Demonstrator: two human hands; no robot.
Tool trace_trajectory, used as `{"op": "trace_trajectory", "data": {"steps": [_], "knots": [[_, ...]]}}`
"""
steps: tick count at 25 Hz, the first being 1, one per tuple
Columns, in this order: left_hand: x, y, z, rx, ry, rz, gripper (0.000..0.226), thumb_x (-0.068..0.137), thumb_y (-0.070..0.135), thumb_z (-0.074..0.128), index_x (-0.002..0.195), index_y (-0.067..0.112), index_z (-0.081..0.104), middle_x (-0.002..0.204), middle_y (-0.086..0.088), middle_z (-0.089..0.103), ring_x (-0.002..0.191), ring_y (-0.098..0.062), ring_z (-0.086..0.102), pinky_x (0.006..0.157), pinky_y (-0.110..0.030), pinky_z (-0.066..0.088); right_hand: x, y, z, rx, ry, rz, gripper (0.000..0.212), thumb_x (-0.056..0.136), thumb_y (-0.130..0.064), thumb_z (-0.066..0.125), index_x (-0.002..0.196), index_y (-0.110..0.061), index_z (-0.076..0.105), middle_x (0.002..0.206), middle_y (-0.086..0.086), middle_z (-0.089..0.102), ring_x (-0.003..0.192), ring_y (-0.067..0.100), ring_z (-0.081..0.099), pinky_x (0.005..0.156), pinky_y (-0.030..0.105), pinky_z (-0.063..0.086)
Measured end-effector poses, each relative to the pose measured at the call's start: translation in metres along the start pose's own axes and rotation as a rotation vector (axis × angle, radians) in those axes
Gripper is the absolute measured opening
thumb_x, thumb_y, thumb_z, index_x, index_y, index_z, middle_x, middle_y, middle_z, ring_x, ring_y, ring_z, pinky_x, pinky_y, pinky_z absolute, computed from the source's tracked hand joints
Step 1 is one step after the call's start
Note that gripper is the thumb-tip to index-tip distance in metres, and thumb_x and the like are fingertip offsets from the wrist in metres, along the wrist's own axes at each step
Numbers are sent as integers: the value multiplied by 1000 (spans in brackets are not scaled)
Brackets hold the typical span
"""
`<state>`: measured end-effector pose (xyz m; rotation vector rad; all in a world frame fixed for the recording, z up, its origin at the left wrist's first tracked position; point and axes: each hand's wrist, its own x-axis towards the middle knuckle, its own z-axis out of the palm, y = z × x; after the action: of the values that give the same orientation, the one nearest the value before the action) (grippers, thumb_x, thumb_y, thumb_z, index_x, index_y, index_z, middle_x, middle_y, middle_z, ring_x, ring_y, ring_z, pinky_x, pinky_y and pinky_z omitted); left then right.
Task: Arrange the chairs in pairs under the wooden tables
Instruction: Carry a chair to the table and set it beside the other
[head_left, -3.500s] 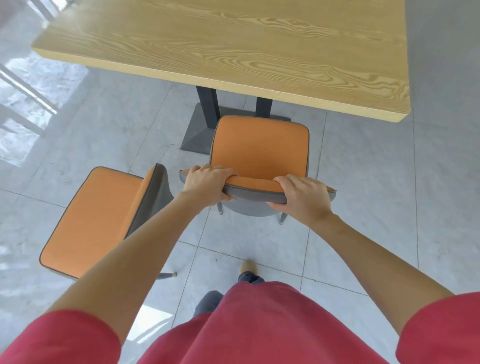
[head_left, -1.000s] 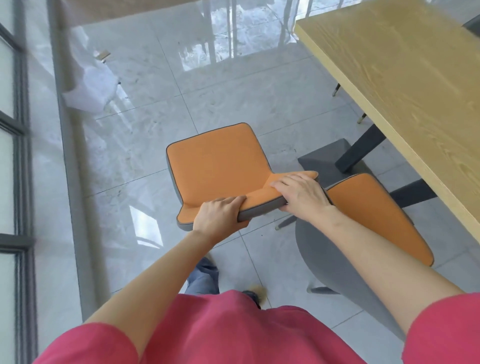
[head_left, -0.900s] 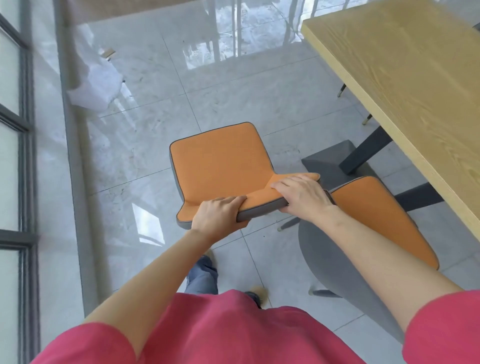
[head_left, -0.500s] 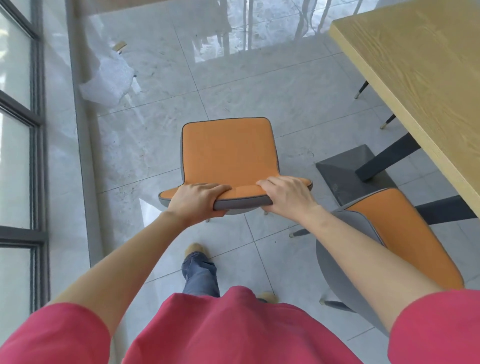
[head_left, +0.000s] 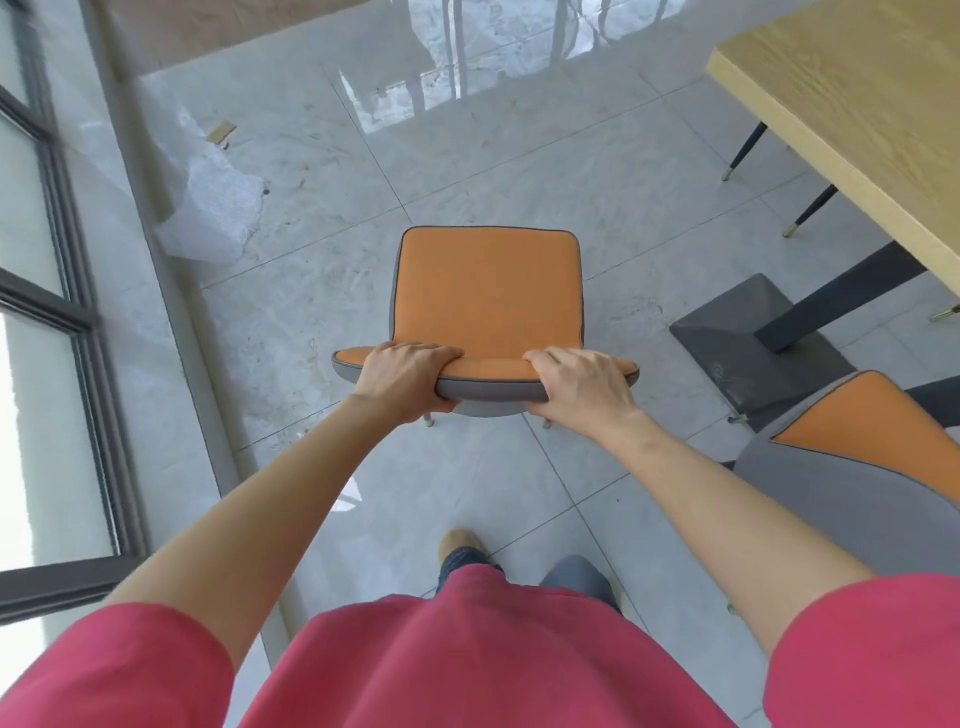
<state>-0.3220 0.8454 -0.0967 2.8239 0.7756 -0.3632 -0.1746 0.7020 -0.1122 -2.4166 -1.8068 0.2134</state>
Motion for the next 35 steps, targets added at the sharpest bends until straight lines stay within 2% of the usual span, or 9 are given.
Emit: {"op": "trace_trajectory", "data": {"steps": [4, 9, 14, 20, 24, 28, 30, 33, 35], "knots": [[15, -30, -5, 26, -3, 1, 50, 84, 38, 61, 132, 33, 49, 129, 7, 61, 116, -21, 57, 94, -30, 39, 23, -15, 4, -23, 13, 32, 38, 76, -28, 71, 106, -7, 63, 92, 9, 70, 84, 29, 66, 67, 34, 50], [33, -68, -15, 42, 0, 54, 48, 83, 38, 63, 129, 33, 51, 126, 6, 61, 113, -22, 58, 93, -32, 41, 53, -34, 10, -105, 77, 44, 45, 45, -33, 88, 77, -10, 68, 59, 2, 66, 49, 22, 65, 40, 23, 45], [55, -110, -26, 61, -9, 120, 46, 84, 35, 63, 129, 32, 52, 121, 6, 64, 109, -22, 59, 89, -31, 40, 91, -54, 19, -111, 145, 69, 45, 38, -34, 89, 71, -12, 70, 50, -3, 61, 40, 18, 60, 35, 16, 39], [67, -145, -34, 33, -74, 221, 52, 86, 48, 59, 134, 30, 48, 128, 7, 61, 122, -20, 54, 100, -33, 36, 116, -74, 20, -109, 88, 160, 50, 37, -31, 90, 78, -9, 71, 54, 1, 64, 41, 20, 62, 37, 21, 44], [74, -152, -33, 31, -106, 298, 51, 88, 48, 56, 134, 28, 47, 132, 5, 59, 125, -21, 52, 100, -35, 35, 117, -83, 15, -107, 48, 256, 48, 57, -28, 86, 97, -9, 68, 72, 5, 70, 59, 26, 68, 46, 27, 49], [74, -165, -35, 59, -122, 392, 48, 89, 49, 54, 131, 27, 50, 128, 3, 62, 119, -24, 56, 95, -35, 38, 117, -104, 11, -171, 43, 302, 52, 39, -28, 93, 82, -10, 70, 57, 0, 68, 43, 20, 63, 45, 8, 19], [74, -176, -35, 67, -123, 459, 47, 89, 50, 53, 130, 27, 51, 125, 3, 63, 115, -24, 58, 91, -33, 40, 117, -114, 16, -191, 59, 313, 52, 38, -28, 93, 82, -10, 71, 59, 0, 69, 45, 19, 64, 45, 6, 15], [72, -196, -38, 72, -131, 561, 44, 89, 51, 53, 125, 25, 54, 117, 2, 67, 109, -24, 61, 79, -29, 37, 119, -134, 26, -120, 8, 442, 49, 62, -29, 82, 105, -10, 67, 84, 6, 72, 72, 27, 69, 49, 26, 48], [71, -212, -41, 83, -144, 630, 43, 89, 51, 53, 123, 25, 55, 113, 1, 69, 105, -25, 62, 78, -30, 39, 120, -157, 30, -126, 11, 521, 48, 65, -28, 81, 106, -9, 66, 85, 7, 72, 71, 29, 68, 56, 34, 54]]}}
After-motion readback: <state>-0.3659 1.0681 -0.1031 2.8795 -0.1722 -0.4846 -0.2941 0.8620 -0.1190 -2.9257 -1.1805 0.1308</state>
